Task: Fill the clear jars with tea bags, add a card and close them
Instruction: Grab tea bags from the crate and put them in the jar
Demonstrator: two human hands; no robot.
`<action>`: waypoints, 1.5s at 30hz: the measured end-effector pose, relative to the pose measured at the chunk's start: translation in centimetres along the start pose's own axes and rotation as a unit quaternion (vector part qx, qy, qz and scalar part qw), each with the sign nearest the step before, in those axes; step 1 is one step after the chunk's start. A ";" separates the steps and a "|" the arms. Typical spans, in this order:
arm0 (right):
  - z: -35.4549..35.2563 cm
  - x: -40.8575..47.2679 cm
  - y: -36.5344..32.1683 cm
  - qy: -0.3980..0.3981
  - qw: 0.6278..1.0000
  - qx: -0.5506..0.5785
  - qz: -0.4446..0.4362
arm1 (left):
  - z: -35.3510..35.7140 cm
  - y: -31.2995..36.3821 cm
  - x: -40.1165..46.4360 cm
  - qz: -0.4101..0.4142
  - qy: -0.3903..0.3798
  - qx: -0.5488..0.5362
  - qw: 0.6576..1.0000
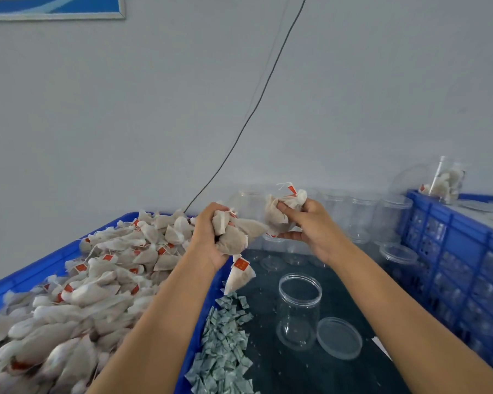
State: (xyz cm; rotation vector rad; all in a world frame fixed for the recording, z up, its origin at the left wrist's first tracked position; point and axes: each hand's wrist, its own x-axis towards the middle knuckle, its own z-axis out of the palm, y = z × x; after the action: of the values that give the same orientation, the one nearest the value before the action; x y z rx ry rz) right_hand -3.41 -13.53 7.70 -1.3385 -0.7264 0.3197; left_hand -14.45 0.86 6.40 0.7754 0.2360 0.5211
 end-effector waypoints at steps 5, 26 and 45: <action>-0.3 -0.9 0.5 0.011 1.000 0.012 0.010 | -0.9 -1.0 0.0 -0.012 0.000 0.012 1.000; 4.3 -0.2 2.2 0.026 0.999 -0.019 0.038 | -3.5 0.3 0.3 0.027 0.104 -0.007 0.994; 8.9 -0.1 5.2 -0.070 0.992 -0.014 0.100 | -11.2 2.9 0.4 0.086 0.321 0.430 0.839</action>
State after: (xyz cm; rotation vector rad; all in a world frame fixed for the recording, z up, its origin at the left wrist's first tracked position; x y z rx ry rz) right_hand -8.22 -5.65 3.24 -1.4291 -0.7173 0.5705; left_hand -19.46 9.56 0.70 1.4903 1.0892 0.8561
